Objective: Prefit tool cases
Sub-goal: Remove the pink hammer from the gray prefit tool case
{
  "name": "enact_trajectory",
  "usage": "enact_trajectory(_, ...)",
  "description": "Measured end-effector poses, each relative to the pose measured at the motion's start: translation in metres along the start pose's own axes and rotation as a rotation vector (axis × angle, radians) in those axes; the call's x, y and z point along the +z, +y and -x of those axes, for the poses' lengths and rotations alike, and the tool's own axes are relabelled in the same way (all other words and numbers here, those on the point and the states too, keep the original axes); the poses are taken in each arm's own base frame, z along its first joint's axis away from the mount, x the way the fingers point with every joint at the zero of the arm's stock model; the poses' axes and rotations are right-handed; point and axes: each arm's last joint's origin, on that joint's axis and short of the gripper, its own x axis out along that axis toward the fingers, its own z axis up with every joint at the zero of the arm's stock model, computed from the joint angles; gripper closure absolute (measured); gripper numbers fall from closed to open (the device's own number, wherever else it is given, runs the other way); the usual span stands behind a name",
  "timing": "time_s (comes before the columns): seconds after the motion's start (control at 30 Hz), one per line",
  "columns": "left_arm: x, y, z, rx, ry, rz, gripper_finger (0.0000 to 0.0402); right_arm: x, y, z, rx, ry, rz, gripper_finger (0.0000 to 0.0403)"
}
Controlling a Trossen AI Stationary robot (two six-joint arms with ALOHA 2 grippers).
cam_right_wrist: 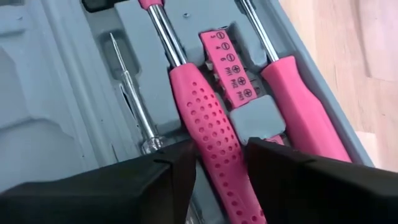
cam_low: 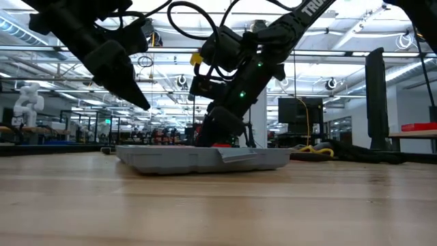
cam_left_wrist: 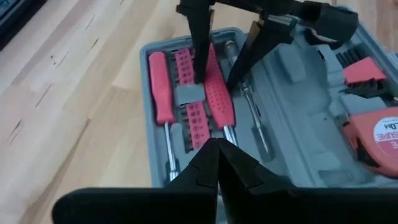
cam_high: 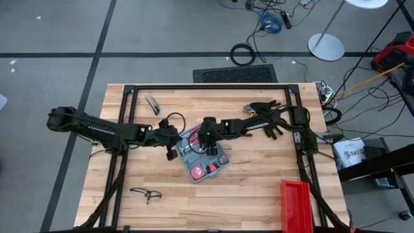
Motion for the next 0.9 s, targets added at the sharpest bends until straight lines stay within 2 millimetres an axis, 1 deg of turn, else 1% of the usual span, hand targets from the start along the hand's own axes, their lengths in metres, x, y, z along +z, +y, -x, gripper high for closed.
enact_trajectory(0.07, 0.000, 0.000, -0.001, 0.000, 0.002, -0.002, 0.0393, -0.002, 0.000, -0.002, 0.002, 0.007, -0.001, 0.0298)
enact_trajectory(0.13, 0.000, 0.000, -0.001, 0.000, 0.000, -0.001, 0.0393, -0.002, 0.001, -0.004, -0.001, 0.011, 0.012, 0.0330)
enact_trajectory(0.17, 0.000, 0.000, -0.001, -0.001, -0.003, 0.000, 0.0393, -0.002, 0.001, -0.004, -0.002, 0.009, 0.014, 0.0337)
enact_trajectory(0.33, 0.000, 0.000, -0.001, -0.002, -0.003, 0.001, 0.0393, -0.001, 0.000, -0.003, -0.008, -0.002, 0.015, 0.0351)
enact_trajectory(0.47, 0.000, 0.000, -0.001, -0.002, -0.003, 0.001, 0.0393, 0.004, 0.002, 0.006, -0.012, -0.027, 0.025, 0.0351)
enact_trajectory(0.53, 0.000, 0.000, -0.001, -0.002, -0.002, 0.001, 0.0393, 0.008, 0.004, 0.012, -0.014, -0.043, 0.031, 0.0358)
enact_trajectory(0.63, 0.000, 0.000, -0.001, -0.002, -0.003, 0.001, 0.0393, 0.012, 0.005, 0.022, -0.024, -0.052, 0.039, 0.0401)
enact_trajectory(0.8, 0.000, 0.000, -0.001, -0.002, -0.003, 0.002, 0.0393, 0.016, 0.005, 0.029, -0.034, -0.074, 0.040, 0.0398)
enact_trajectory(0.9, 0.001, 0.000, -0.001, -0.002, -0.003, 0.002, 0.0393, 0.016, 0.005, 0.028, -0.036, -0.073, 0.039, 0.0399)
